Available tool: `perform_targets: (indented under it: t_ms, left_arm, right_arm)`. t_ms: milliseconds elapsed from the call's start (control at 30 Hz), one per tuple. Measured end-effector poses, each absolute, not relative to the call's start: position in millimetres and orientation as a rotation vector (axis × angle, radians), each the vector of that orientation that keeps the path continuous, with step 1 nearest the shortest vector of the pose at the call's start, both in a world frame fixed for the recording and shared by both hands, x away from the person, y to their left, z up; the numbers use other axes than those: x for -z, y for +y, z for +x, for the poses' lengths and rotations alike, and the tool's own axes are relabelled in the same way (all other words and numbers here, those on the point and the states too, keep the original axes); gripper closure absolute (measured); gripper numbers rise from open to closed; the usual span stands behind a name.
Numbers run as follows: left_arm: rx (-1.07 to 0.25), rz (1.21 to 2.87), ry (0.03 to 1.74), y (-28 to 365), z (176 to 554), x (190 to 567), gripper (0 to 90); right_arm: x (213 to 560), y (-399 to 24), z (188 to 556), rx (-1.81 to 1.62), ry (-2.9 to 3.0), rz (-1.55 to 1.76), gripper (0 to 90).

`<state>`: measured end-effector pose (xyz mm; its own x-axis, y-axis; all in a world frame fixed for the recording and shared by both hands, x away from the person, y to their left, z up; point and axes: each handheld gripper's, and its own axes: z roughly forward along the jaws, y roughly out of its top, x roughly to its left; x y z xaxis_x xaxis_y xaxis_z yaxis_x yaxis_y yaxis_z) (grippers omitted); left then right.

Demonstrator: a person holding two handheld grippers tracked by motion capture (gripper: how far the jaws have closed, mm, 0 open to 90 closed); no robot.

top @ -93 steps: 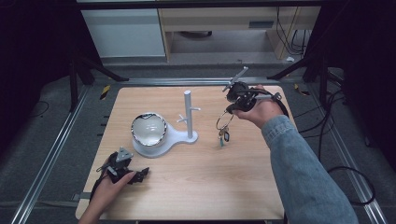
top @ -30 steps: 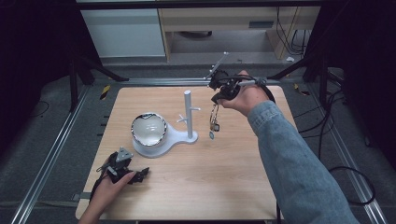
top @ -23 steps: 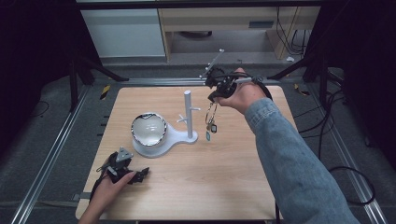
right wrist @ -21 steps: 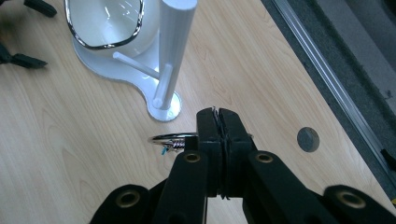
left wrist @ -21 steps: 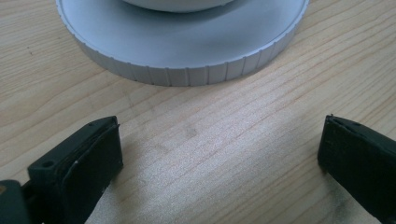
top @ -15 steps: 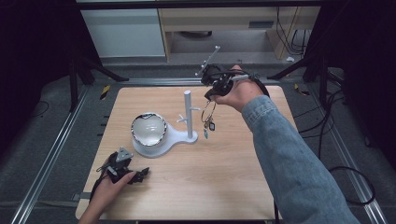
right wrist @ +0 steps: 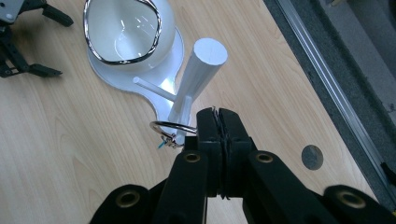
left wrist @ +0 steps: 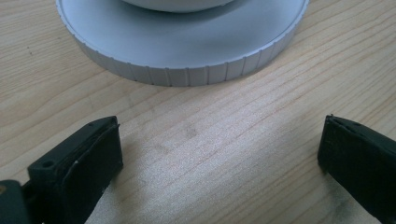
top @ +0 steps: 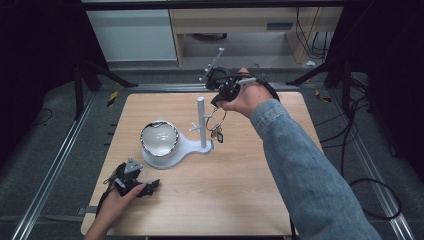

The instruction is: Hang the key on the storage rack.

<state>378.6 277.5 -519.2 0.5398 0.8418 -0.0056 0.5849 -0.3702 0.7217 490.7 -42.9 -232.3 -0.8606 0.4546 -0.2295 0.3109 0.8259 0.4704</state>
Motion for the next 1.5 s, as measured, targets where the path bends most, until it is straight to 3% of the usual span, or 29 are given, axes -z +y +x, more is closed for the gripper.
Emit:
perform_targets:
  t_ms: [800,967,1333,1500]
  left_arm:
    - [-0.482,2.095,1.147,278,379,519,0.0]
    - [-0.482,2.095,1.147,278,379,519,0.0]
    - [-0.482,2.095,1.147,278,379,519,0.0]
    - [-0.482,2.095,1.147,278,379,519,0.0]
  right_arm:
    - [254,-40,506,-0.619,2.696,0.611,88.3]
    - [255,-43,507,-0.639,2.692,0.633,81.8]
    - [252,-58,508,-0.659,2.654,0.679,78.5]
    - [254,-66,510,-0.649,2.632,0.721,68.8]
